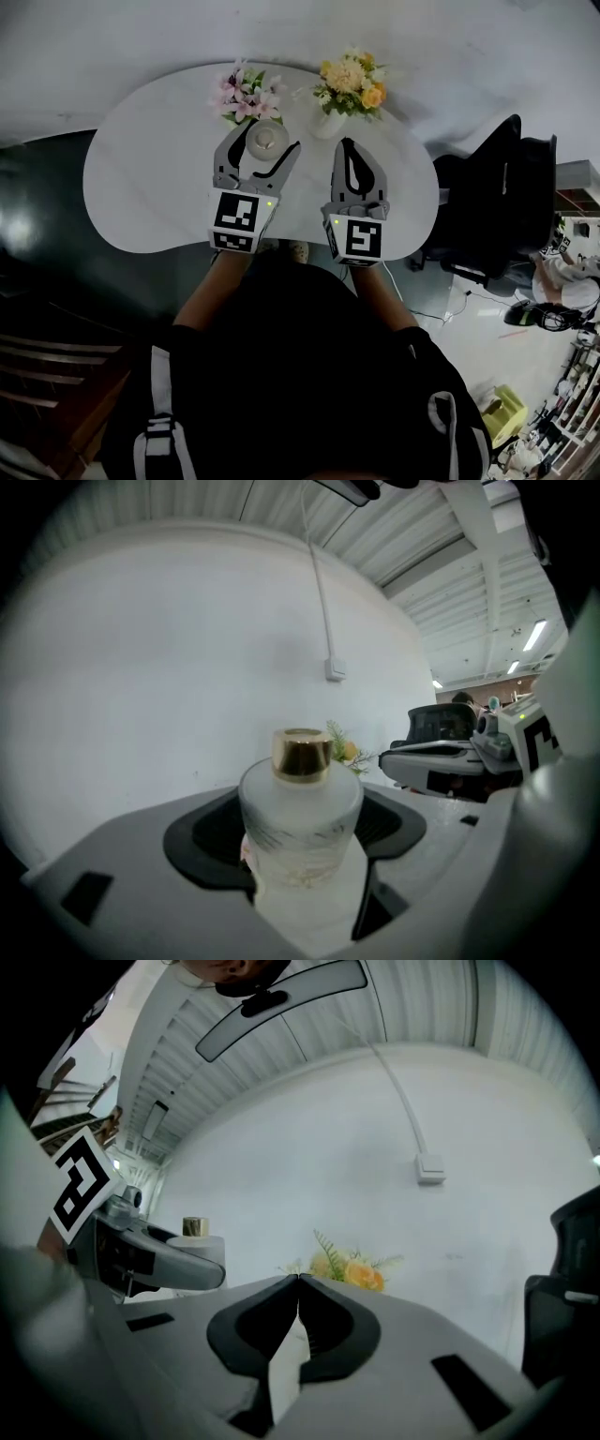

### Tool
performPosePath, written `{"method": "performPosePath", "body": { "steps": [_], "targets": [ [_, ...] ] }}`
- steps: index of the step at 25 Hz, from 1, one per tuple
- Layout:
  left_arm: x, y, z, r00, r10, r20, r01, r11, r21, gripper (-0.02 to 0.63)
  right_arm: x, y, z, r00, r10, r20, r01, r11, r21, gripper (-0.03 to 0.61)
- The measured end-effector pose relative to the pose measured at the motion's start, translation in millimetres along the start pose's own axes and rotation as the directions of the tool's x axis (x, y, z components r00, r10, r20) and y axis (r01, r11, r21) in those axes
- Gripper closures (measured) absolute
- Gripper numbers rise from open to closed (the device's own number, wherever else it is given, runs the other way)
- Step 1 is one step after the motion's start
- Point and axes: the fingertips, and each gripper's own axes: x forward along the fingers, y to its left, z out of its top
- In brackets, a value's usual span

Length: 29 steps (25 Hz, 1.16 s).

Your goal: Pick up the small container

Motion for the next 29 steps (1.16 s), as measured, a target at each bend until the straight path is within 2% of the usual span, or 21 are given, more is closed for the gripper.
{"method": "performPosePath", "body": {
  "steps": [7, 15, 29],
  "targets": [
    [-17, 1, 19, 1.000, 0.010, 0.027, -0.010, 1.000, -0.006, 0.279, -3, -1, 13, 0.999, -0.030, -0.027, 0.030, 1.000, 0.000, 0.558],
    [-22, -3, 19, 1.000, 0.002, 0.023, -0.002, 1.000, 0.001, 0.279, -7, 1, 25, 1.000, -0.020, -0.002, 0.020, 1.000, 0.014, 0.557],
    [-25, -5, 9, 1.000, -0.010, 0.007, 0.010, 1.000, -0.011, 0.279, -11, 7, 21, 1.000, -0.016, -0.003, 0.016, 1.000, 0.021, 0.557]
  ]
}}
